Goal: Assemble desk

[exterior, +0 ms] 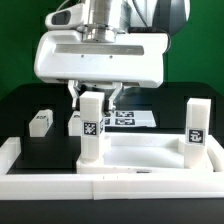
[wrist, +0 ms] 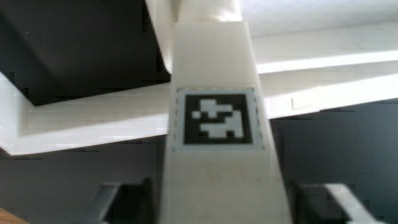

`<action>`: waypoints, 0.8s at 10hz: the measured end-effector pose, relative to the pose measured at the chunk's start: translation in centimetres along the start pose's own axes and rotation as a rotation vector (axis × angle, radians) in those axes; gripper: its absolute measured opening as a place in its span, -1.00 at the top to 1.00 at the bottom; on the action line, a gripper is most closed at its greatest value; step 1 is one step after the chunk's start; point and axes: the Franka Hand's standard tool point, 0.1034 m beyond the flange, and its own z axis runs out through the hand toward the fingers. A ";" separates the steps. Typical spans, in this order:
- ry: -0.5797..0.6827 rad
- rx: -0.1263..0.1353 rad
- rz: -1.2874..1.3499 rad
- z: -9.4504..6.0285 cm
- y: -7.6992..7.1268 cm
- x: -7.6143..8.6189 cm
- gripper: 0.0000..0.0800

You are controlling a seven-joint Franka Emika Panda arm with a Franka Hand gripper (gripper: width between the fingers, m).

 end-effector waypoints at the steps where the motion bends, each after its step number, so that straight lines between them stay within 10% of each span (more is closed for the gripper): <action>1: 0.000 0.000 0.000 0.0 0.0 0.0 -0.30; 8: -0.040 0.003 0.000 0.1 0.2 -0.3 -0.62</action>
Offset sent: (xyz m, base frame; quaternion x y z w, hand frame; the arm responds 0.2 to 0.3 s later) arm 0.0000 0.0000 0.0000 0.0000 0.0000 0.0000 1.0000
